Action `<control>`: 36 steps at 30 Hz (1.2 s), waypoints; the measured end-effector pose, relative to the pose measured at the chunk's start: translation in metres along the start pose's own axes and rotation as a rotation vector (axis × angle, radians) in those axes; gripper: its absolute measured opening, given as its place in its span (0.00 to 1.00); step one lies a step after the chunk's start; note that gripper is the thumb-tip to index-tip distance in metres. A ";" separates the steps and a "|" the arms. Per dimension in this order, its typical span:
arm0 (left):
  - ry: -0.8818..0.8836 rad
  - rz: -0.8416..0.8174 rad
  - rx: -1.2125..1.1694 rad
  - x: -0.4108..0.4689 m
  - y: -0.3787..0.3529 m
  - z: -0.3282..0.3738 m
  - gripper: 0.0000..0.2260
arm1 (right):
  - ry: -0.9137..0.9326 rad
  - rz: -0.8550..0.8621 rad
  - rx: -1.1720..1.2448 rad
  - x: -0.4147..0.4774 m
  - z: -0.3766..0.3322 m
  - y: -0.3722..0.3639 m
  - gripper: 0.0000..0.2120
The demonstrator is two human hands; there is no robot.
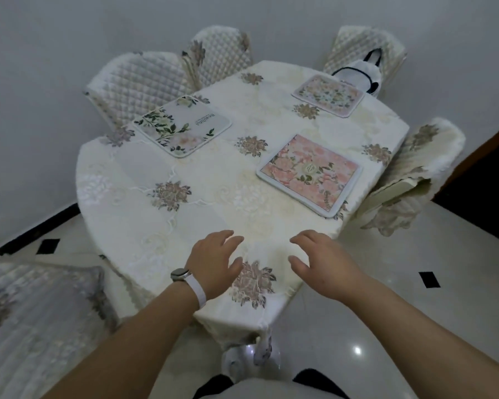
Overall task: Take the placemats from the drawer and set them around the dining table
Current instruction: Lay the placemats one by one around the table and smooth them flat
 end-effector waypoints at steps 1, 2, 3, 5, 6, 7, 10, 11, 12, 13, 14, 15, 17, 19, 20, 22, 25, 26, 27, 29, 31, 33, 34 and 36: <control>0.022 0.001 0.005 0.001 0.000 -0.007 0.23 | 0.022 -0.003 -0.008 0.009 0.000 0.001 0.22; 0.047 0.000 0.005 0.002 0.001 -0.012 0.23 | 0.046 -0.007 -0.018 0.019 0.001 0.001 0.22; 0.073 0.000 0.004 0.002 0.001 -0.017 0.23 | 0.070 -0.014 -0.030 0.027 0.002 0.001 0.22; 0.122 -0.004 0.006 0.001 0.001 -0.022 0.24 | 0.115 -0.038 -0.037 0.042 0.005 0.000 0.22; 0.145 -0.011 0.011 0.000 0.000 -0.024 0.24 | 0.133 -0.049 -0.031 0.048 0.008 -0.002 0.23; 0.166 -0.015 0.017 0.000 -0.002 -0.025 0.24 | 0.150 -0.058 -0.025 0.055 0.012 -0.003 0.23; 0.231 -0.002 0.043 0.004 -0.006 -0.022 0.26 | 0.205 -0.089 -0.013 0.072 0.026 -0.009 0.23; 0.251 -0.010 0.056 0.007 -0.008 -0.019 0.26 | 0.226 -0.098 -0.006 0.076 0.032 -0.011 0.23; 0.269 -0.026 0.072 0.010 -0.010 -0.013 0.25 | 0.247 -0.107 -0.001 0.080 0.039 -0.012 0.23; 0.284 -0.044 0.089 0.013 -0.012 -0.006 0.24 | 0.266 -0.114 0.002 0.084 0.049 -0.012 0.22; 0.298 -0.054 0.102 0.017 -0.015 0.004 0.23 | 0.284 -0.120 0.006 0.086 0.060 -0.012 0.22; 0.307 -0.056 0.114 0.021 -0.018 0.015 0.23 | 0.297 -0.129 0.012 0.088 0.072 -0.010 0.22; 0.314 -0.073 0.131 0.032 -0.026 0.043 0.22 | 0.316 -0.141 0.026 0.091 0.102 -0.003 0.22; 0.305 -0.075 0.147 0.048 -0.036 0.072 0.23 | 0.331 -0.139 0.029 0.096 0.136 0.007 0.22; 0.303 -0.079 0.157 0.058 -0.040 0.085 0.23 | 0.328 -0.139 0.032 0.098 0.155 0.011 0.22; 0.324 -0.115 0.176 0.081 -0.048 0.113 0.24 | 0.303 -0.145 0.045 0.102 0.193 0.020 0.22; 0.315 -0.133 0.176 0.107 -0.062 0.153 0.24 | 0.270 -0.153 0.054 0.106 0.244 0.031 0.21; 0.301 -0.143 0.177 0.115 -0.065 0.164 0.23 | 0.256 -0.148 0.061 0.106 0.258 0.034 0.21; 0.287 -0.152 0.178 0.122 -0.069 0.174 0.24 | 0.240 -0.143 0.074 0.105 0.270 0.037 0.21; 0.277 -0.166 0.184 0.134 -0.074 0.188 0.24 | 0.212 -0.143 0.098 0.099 0.287 0.038 0.20; 0.267 -0.157 0.191 0.145 -0.075 0.197 0.26 | 0.193 -0.148 0.109 0.093 0.300 0.035 0.21; 0.247 -0.150 0.202 0.154 -0.075 0.203 0.29 | 0.180 -0.157 0.111 0.089 0.308 0.032 0.21; 0.241 -0.150 0.207 0.158 -0.075 0.205 0.30 | 0.174 -0.162 0.114 0.088 0.311 0.031 0.20; 0.241 -0.138 0.200 0.164 -0.075 0.204 0.31 | 0.165 -0.167 0.115 0.088 0.315 0.029 0.19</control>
Point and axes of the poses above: each hand's wrist, its own x-axis towards the middle knuckle, its own y-axis out of the back of the hand, z = x × y, the point moved 3 cm from there along x, towards the middle knuckle, and after that the axes turned 10 degrees about y, right-handed, at the moved point
